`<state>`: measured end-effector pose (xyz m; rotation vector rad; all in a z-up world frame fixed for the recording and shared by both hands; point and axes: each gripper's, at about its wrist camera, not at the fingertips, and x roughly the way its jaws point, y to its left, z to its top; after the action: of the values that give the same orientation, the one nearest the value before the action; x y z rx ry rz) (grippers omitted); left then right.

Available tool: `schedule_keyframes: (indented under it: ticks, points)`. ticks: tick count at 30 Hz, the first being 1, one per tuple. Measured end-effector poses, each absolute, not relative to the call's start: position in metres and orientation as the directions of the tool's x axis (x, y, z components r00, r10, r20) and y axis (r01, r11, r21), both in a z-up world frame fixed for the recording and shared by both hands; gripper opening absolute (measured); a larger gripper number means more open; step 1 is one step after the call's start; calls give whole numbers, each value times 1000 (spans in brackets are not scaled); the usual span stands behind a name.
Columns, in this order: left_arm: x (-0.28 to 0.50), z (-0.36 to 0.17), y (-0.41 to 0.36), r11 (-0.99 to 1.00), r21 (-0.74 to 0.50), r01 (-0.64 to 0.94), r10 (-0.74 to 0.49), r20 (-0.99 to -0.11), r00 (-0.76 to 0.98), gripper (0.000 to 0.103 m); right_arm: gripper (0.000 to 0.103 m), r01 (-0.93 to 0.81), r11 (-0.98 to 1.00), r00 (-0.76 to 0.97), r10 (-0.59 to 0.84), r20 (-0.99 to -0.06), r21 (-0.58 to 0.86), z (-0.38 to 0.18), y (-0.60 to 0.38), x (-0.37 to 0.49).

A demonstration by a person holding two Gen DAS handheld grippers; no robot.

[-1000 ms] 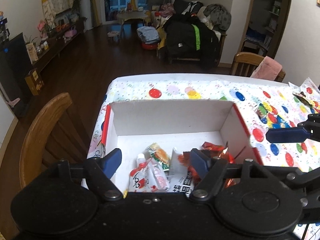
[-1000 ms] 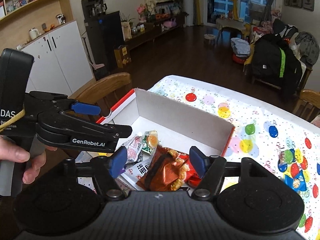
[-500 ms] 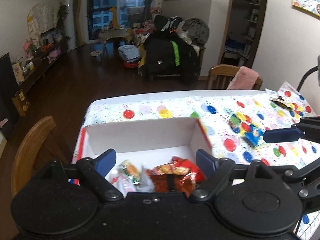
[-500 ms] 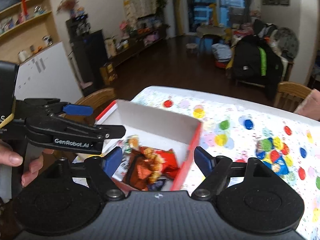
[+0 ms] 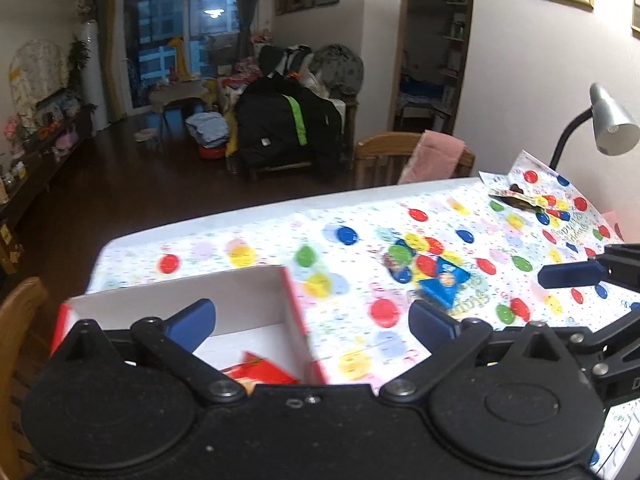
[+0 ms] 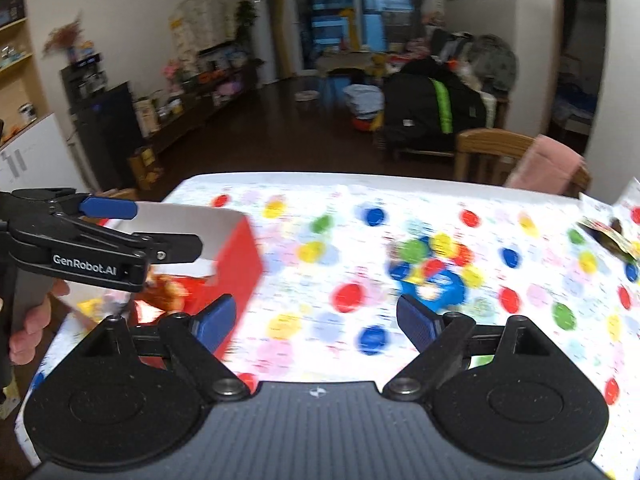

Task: Organize snacks
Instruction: 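Move both tools back from the box toward the remaining snacks, then grasp the small clear candy packet with the left tool while the right tool grasps the blue cookie bag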

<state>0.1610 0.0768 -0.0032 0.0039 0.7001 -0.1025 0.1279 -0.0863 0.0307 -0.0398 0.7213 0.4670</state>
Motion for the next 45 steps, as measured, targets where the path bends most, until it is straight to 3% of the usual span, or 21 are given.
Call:
schedule_keyframes:
  ticks: [14,21,34,40,45]
  points:
    - [248,-38,-10,998,-51,39,-64,-714,698,103,88,-311,935,632,338,-697,172,-24,-168,199]
    - [296,-65,-34,1000,-5,-16,8,-731,682,103,88,-309,936,614,331,-716,168,-51,-171,236]
    - [362,-113,-45,992,-61,-107,18,-784,620,102,88,-260,940,561,333,-758,221,-97,-162,299]
    - [385,-130,-46,988,-98,-123,-7,-807,590,97,88,-210,932,529,362,-767,295,-114,-160,320]
    - [400,-147,-49,983,-132,-129,-39,-833,552,85,87,-174,928,518,371,-771,330,-124,-159,333]
